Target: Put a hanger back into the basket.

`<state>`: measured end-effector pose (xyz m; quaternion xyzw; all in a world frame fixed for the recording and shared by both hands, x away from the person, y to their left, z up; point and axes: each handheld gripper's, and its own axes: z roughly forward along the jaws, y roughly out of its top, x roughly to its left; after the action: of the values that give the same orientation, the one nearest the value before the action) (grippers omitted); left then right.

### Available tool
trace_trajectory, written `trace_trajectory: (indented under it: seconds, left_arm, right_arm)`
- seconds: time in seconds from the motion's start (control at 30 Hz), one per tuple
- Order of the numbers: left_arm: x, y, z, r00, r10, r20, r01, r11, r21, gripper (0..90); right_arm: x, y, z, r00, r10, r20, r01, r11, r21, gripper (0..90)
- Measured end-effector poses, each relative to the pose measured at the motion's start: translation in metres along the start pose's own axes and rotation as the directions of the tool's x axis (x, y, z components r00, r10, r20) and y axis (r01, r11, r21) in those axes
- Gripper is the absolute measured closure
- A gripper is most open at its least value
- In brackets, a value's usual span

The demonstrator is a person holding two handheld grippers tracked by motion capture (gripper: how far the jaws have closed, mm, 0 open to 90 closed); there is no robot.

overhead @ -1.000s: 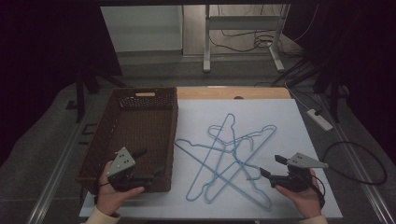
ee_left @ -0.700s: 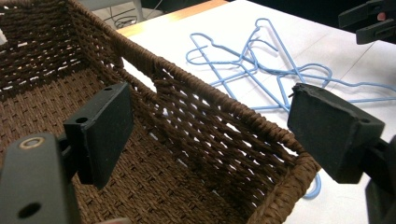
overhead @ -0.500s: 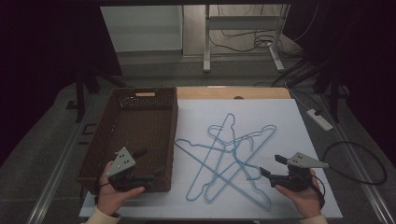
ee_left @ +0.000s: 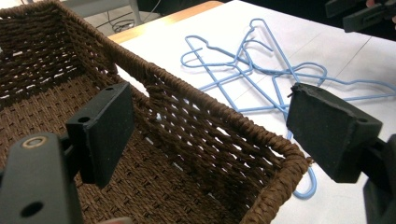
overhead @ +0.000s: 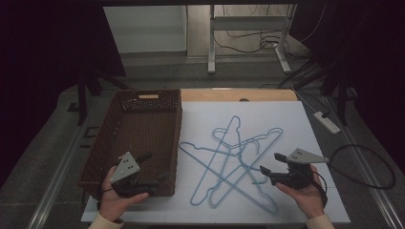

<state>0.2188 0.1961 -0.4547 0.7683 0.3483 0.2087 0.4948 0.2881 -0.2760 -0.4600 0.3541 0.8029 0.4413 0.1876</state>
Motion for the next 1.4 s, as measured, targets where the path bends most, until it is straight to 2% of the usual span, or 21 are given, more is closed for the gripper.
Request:
trace_trajectory:
  seconds: [0.37, 0.67, 0.87, 0.93, 1.03, 1.07, 1.23, 1.4]
  left_arm:
    - [0.0, -0.003, 0.007, 1.0, -0.001, 0.009, 0.001, 0.9996, 0.029, 16.5]
    - [-0.002, -0.003, 0.005, 1.0, -0.002, 0.009, 0.002, 0.9995, 0.033, 16.6]
    - [-0.001, -0.004, 0.004, 1.0, -0.006, 0.003, 0.006, 0.9996, 0.029, 16.5]
    - [-0.001, -0.004, 0.004, 1.0, -0.009, 0.003, 0.008, 0.9996, 0.028, 16.6]
    - [0.0, -0.005, 0.004, 0.9999, -0.009, 0.005, 0.009, 0.9995, 0.029, 16.6]
    - [0.0, -0.005, 0.004, 0.9999, -0.01, 0.005, 0.01, 0.9995, 0.029, 16.6]
    - [0.0, -0.005, 0.004, 0.9999, -0.01, 0.007, 0.01, 0.9995, 0.03, 16.6]
    - [0.0, -0.005, 0.004, 0.9999, -0.011, 0.007, 0.011, 0.9995, 0.031, 16.5]
  right_arm:
    - [-0.001, 0.036, 0.037, 0.9985, -0.043, -0.034, 0.046, 0.993, 0.109, 27.5]
    - [-0.002, 0.067, 0.071, 0.9953, -0.059, -0.077, 0.072, 0.98, 0.184, 28.3]
    - [-0.002, 0.079, 0.092, 0.9936, -0.065, -0.093, 0.084, 0.973, 0.217, 29.8]
    - [-0.001, 0.083, 0.109, 0.9928, -0.067, -0.099, 0.091, 0.962, 0.257, 30.5]
    - [-0.001, 0.086, 0.124, 0.9922, -0.065, -0.106, 0.094, 0.952, 0.29, 31.3]
    - [0.0, 0.087, 0.131, 0.9918, -0.068, -0.108, 0.099, 0.946, 0.307, 32.0]
    - [0.0, 0.09, 0.155, 0.9908, -0.06, -0.121, 0.101, 0.925, 0.365, 35.6]
    - [0.004, 0.092, 0.176, 0.9896, -0.082, -0.118, 0.124, 0.901, 0.416, 37.6]
